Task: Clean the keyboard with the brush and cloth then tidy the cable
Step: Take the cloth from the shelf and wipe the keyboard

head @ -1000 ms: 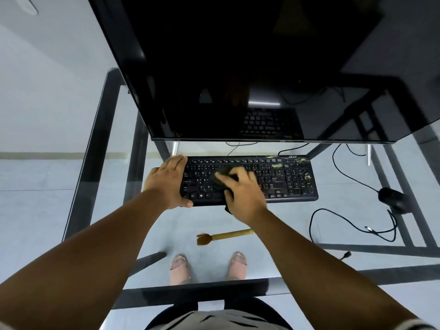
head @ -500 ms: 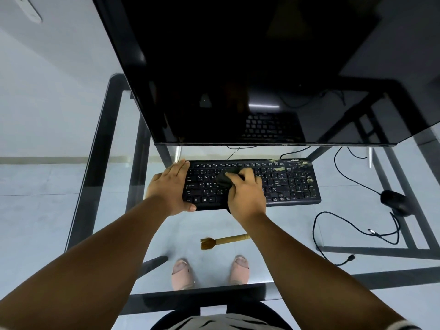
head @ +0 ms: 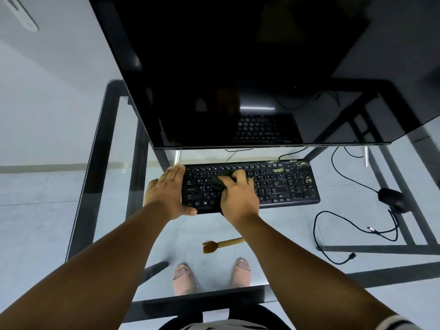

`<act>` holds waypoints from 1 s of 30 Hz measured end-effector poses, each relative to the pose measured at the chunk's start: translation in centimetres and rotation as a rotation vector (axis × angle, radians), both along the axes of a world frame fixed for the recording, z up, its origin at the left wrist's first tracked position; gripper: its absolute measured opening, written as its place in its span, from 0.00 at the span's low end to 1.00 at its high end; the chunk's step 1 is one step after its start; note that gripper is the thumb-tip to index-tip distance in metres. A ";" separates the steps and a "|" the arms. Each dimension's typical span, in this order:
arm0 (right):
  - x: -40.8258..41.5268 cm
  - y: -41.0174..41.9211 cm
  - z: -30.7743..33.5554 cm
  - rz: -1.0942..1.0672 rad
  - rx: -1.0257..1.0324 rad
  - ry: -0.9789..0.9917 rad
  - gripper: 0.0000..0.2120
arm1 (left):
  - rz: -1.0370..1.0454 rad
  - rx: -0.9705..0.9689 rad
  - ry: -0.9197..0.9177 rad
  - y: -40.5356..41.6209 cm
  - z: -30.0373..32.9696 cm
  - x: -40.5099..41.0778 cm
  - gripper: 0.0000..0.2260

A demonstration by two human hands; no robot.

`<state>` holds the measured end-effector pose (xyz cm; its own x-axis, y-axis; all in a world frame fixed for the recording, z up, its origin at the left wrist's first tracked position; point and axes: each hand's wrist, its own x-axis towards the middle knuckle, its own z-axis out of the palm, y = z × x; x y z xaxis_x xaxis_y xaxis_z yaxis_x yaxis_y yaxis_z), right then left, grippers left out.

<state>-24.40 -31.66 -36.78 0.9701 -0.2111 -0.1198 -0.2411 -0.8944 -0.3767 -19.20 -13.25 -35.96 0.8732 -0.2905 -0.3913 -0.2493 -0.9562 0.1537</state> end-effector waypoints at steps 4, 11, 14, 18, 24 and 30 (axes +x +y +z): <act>0.4 -0.9 -0.7 -0.308 0.039 -0.062 0.22 | -0.008 -0.001 0.003 0.0 0.0 0.1 0.56; 2.1 0.3 -0.8 0.057 -0.051 -0.061 0.21 | -0.011 -0.001 -0.012 0.0 0.1 0.1 0.56; 2.1 -1.4 -0.9 -0.119 -0.067 -0.027 0.22 | -0.012 -0.003 -0.004 0.0 0.1 0.0 0.56; 2.9 -1.0 -0.7 -0.303 0.049 -0.027 0.22 | -0.018 -0.007 0.003 0.0 0.2 -0.1 0.55; 4.0 -1.2 -0.1 0.166 -0.017 0.042 0.26 | -0.022 0.009 0.013 -0.2 0.2 0.0 0.55; 2.4 -7.8 0.2 -0.275 -0.026 0.072 0.30 | -0.025 0.051 0.024 -0.7 0.3 0.1 0.55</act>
<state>-21.96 -39.44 -36.58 0.8653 -0.4688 -0.1773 -0.5011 -0.8008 -0.3282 -19.05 -13.97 -35.62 0.8562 -0.2908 -0.4269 -0.2697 -0.9566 0.1107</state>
